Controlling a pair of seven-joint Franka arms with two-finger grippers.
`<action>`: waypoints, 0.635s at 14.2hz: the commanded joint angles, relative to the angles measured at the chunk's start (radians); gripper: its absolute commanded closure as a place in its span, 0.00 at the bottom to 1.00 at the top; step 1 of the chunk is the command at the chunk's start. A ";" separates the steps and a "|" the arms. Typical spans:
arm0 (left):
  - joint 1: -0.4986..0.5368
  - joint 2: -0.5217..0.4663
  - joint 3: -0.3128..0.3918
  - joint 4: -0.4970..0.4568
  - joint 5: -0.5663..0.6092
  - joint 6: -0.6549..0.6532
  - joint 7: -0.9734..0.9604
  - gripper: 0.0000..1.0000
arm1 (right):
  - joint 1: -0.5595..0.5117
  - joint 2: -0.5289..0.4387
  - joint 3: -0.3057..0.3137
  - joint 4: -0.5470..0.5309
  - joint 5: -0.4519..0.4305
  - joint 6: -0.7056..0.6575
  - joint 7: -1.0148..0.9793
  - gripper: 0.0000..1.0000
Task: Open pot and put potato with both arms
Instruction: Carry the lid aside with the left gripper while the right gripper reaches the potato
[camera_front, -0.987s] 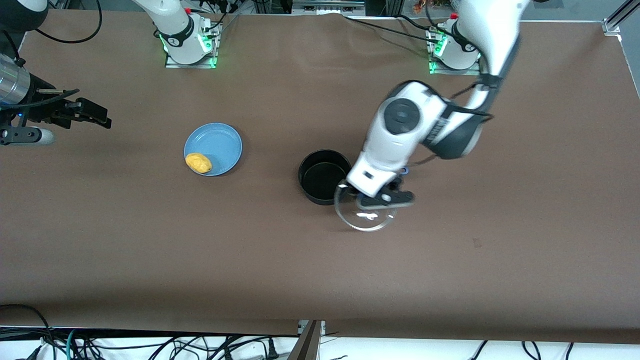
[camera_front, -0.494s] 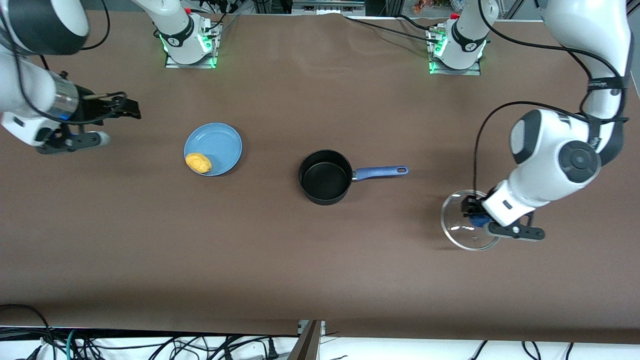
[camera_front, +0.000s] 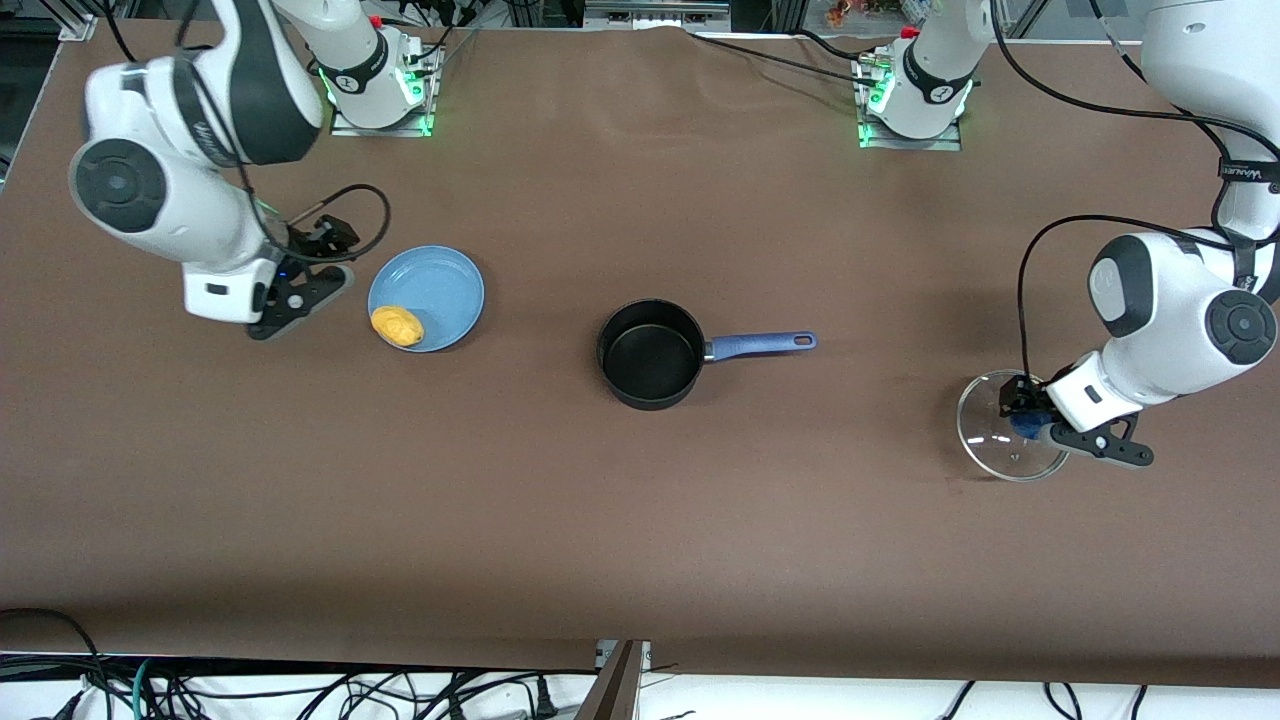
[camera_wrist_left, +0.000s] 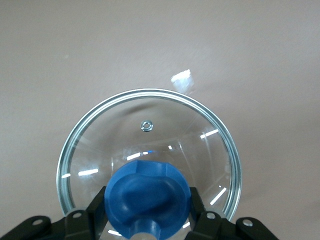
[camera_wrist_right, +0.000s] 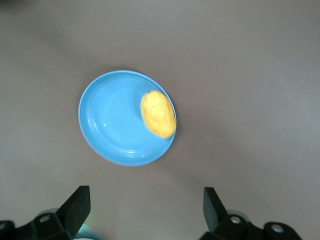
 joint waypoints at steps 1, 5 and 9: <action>0.033 -0.049 0.005 -0.116 -0.031 0.106 0.095 0.51 | -0.005 -0.052 0.007 -0.232 -0.020 0.273 -0.109 0.00; 0.057 -0.031 0.005 -0.201 -0.084 0.224 0.154 0.50 | 0.005 0.012 0.012 -0.410 -0.021 0.619 -0.127 0.00; 0.065 -0.003 0.005 -0.221 -0.144 0.270 0.215 0.48 | 0.015 0.109 0.010 -0.414 -0.030 0.766 -0.179 0.01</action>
